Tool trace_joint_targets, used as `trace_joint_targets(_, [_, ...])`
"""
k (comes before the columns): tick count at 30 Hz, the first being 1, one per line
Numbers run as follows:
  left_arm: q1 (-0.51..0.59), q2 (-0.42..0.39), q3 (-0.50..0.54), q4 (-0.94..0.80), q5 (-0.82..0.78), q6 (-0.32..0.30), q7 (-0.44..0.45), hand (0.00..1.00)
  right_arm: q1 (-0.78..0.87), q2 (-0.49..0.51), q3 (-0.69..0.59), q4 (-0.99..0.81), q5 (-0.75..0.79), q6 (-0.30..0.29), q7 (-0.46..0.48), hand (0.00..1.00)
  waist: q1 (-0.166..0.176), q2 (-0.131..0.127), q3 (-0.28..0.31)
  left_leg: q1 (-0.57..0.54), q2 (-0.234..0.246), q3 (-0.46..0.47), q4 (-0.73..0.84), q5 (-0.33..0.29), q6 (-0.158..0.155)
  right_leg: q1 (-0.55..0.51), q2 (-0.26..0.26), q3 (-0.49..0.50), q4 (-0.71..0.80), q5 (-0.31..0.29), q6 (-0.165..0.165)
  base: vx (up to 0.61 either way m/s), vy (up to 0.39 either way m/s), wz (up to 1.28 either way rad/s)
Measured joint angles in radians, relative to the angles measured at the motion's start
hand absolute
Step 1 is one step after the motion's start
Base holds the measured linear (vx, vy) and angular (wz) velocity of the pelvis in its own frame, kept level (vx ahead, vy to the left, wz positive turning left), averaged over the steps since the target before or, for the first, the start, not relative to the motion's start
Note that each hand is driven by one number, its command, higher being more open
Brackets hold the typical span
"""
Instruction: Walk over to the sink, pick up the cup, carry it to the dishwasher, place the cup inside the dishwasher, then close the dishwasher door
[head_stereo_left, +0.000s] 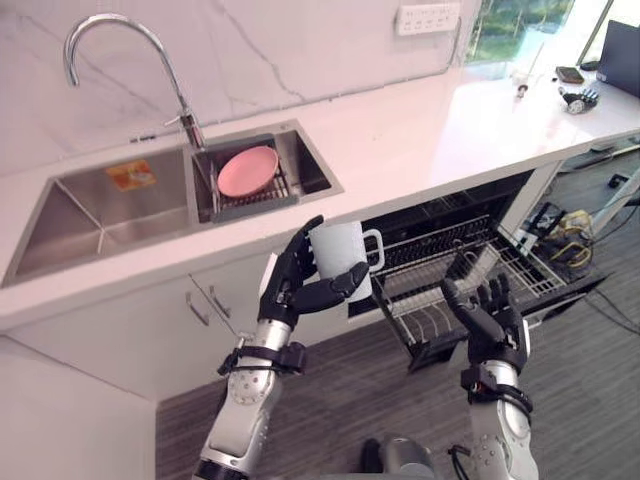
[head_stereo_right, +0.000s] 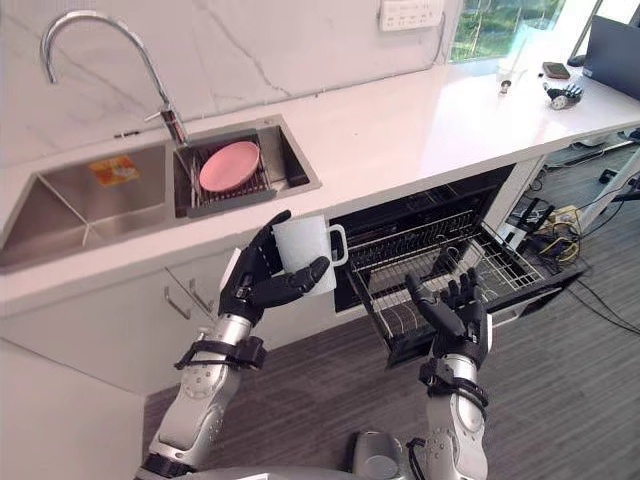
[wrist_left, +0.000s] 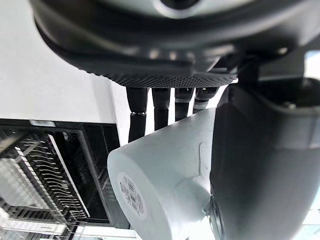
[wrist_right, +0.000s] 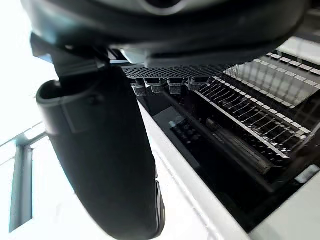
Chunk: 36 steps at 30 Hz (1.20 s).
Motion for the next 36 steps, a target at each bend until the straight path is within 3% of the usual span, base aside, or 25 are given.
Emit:
trace_joint_targets(2, [0.01,0.0,-0.008,0.002,0.0,-0.019,0.0,0.0,-0.001,0.001,0.006,-0.038,0.007,-0.008,0.027,1.0,0.011,-0.009,-0.001,-0.047,-0.044,-0.025,-0.179,-0.05,0.017,0.045,0.0,0.063,-0.055,0.003,0.001,0.35,0.006,-0.97])
trace_joint_targets(4, [0.011,-0.002,-0.015,-0.005,0.007,-0.05,0.021,0.0,-0.024,-0.017,0.041,-0.066,0.005,-0.018,0.05,1.0,0.028,-0.014,-0.001,-0.057,-0.143,-0.147,-0.577,-0.04,0.011,0.047,-0.015,0.18,-0.069,-0.003,0.013,0.31,0.084,-1.43])
trace_joint_targets(5, [0.011,-0.005,-0.015,-0.008,0.014,-0.05,0.03,0.0,-0.028,-0.021,0.054,-0.068,0.005,-0.018,0.052,1.0,0.03,-0.015,-0.002,-0.06,-0.156,-0.177,-0.637,-0.029,0.009,0.05,-0.019,0.21,-0.069,-0.006,0.018,0.37,0.148,-1.56])
trace_joint_targets(7, [0.01,-0.014,-0.017,-0.03,0.02,-0.05,0.041,0.0,-0.026,-0.034,0.105,-0.072,0.004,-0.018,0.055,1.0,0.037,-0.018,-0.008,-0.062,-0.181,-0.194,-0.764,0.054,0.004,0.06,-0.041,0.292,-0.067,-0.014,0.069,0.44,0.213,-1.34])
trace_joint_targets(8, [0.01,-0.017,-0.022,-0.046,0.02,-0.049,0.041,0.0,-0.022,-0.04,0.119,-0.073,0.004,-0.017,0.055,1.0,0.036,-0.01,-0.022,-0.063,-0.18,-0.182,-0.81,0.137,0.012,0.062,-0.043,0.298,-0.067,-0.025,0.089,0.49,0.293,-0.85])
trace_joint_targets(9, [0.005,-0.015,-0.034,-0.06,0.019,-0.051,0.037,0.0,-0.015,-0.042,0.127,-0.074,0.004,-0.015,0.055,1.0,0.032,-0.007,-0.045,-0.058,-0.181,-0.182,-0.84,0.25,-0.052,0.062,-0.05,0.299,-0.066,-0.043,0.118,0.41,0.265,-0.51])
trace_joint_targets(12, [-0.013,0.01,-0.049,-0.06,0.02,-0.05,0.038,0.0,0.001,0.002,0.133,-0.075,0.005,-0.011,0.065,1.0,0.016,-0.075,-0.092,-0.011,-0.25,-0.154,-0.947,0.271,-0.014,0.052,-0.13,0.239,-0.068,-0.051,0.155,0.29,0.171,-0.06])
trace_joint_targets(14, [-0.018,0.024,-0.045,-0.06,0.019,-0.043,0.041,0.0,-0.001,0.025,0.135,-0.075,0.005,-0.006,0.093,1.0,0.016,-0.095,-0.104,0.023,-0.274,-0.147,-0.994,0.273,0.003,0.065,-0.158,0.195,-0.074,-0.034,0.186,0.26,0.146,0.03])
trace_joint_targets(17, [-0.021,0.031,-0.029,-0.06,-0.006,-0.039,0.056,0.0,-0.01,0.029,0.153,-0.075,0.005,0.011,0.156,1.0,0.017,-0.097,-0.115,0.072,-0.276,-0.153,-1.036,0.271,0.012,0.084,-0.163,0.148,-0.049,-0.012,0.219,0.18,0.067,0.12])
trace_joint_targets(24, [-0.073,0.032,-0.027,-0.038,-0.097,-0.041,0.055,0.0,-0.09,0.04,0.153,-0.076,0.086,0.031,0.29,1.0,0.019,-0.108,-0.123,0.078,-0.267,-0.134,-1.063,0.271,0.012,0.087,-0.154,0.1,-0.088,0.003,0.22,0.06,-0.026,-0.06])
trace_joint_targets(29, [-0.16,0.034,0.0,0.055,0.025,-0.067,0.058,0.0,-0.104,-0.003,0.141,-0.101,0.244,0.148,0.446,1.0,0.012,-0.109,-0.123,0.081,-0.245,-0.082,-1.064,0.271,0.012,0.09,-0.134,0.096,-0.151,0.049,0.221,-0.01,-0.007,-0.34])
trace_joint_targets(31, [-0.189,0.05,0.016,0.086,0.13,-0.091,0.062,0.0,-0.113,-0.035,0.127,-0.108,0.309,0.227,0.519,1.0,0.007,-0.11,-0.123,0.081,-0.246,-0.067,-1.065,0.271,0.012,0.09,-0.134,0.096,-0.177,0.061,0.221,-0.05,0.023,-0.26])
trace_joint_targets(36, [-0.205,0.099,0.038,0.107,0.323,-0.161,0.075,0.0,-0.116,-0.087,0.117,-0.108,0.361,0.34,0.558,1.0,-0.002,-0.11,-0.123,0.075,-0.248,-0.055,-1.065,0.277,0.019,0.091,-0.134,0.095,-0.212,0.089,0.212,-0.06,0.028,-0.12])
